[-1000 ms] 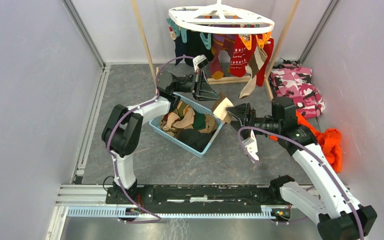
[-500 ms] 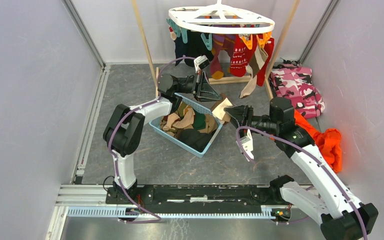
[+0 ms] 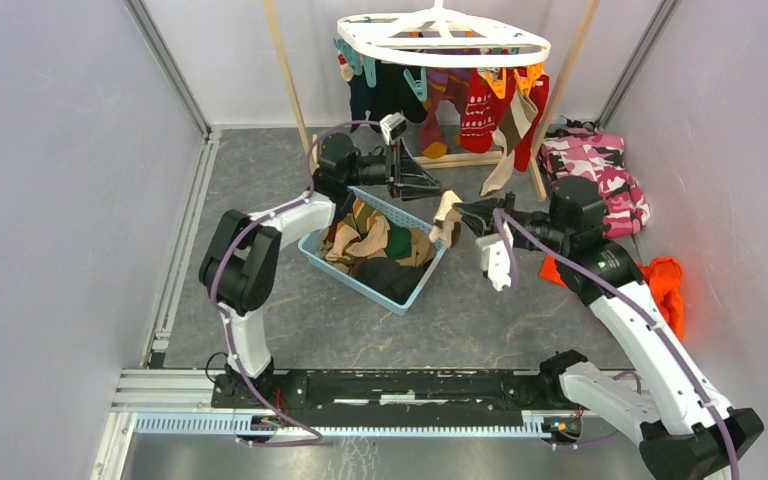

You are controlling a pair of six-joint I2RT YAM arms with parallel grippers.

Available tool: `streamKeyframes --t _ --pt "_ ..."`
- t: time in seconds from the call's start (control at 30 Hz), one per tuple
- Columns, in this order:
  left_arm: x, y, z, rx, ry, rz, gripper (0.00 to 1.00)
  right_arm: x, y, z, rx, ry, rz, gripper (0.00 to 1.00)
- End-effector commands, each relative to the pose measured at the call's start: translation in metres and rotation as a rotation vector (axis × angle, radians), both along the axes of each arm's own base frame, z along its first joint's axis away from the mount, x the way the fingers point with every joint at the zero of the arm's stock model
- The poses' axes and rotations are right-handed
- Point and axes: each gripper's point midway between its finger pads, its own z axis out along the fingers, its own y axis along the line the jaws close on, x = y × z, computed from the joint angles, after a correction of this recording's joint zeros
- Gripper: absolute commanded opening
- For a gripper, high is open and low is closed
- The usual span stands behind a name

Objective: Clip the socks to the hanger
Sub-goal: Pick up the sock from the bin.

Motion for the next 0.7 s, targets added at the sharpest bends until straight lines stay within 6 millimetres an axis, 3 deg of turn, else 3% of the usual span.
streamKeyframes --t 0.0,0.13,0.23,0.43,0.57,0.67 --pt "0.024 0.022 0.015 0.075 -0.208 0.206 0.47 0.000 0.003 0.019 0.104 0.256 -0.052 0.00" --pt "0.035 0.045 0.025 0.159 -0.422 0.368 0.59 0.000 0.006 0.015 0.122 0.486 -0.061 0.00" --pt "0.027 0.058 0.034 0.222 -0.665 0.461 0.74 0.001 0.005 0.014 0.137 0.669 -0.045 0.00" --pt "-0.028 0.073 0.056 0.145 -1.255 0.526 0.99 0.025 -0.009 0.007 0.212 0.912 -0.101 0.00" --pt "-0.058 0.061 0.054 0.089 -1.469 0.460 1.00 0.031 -0.010 0.005 0.216 0.929 -0.109 0.01" --pt "-0.062 0.043 0.044 0.124 -1.511 0.400 1.00 0.033 -0.010 0.003 0.216 0.929 -0.108 0.01"
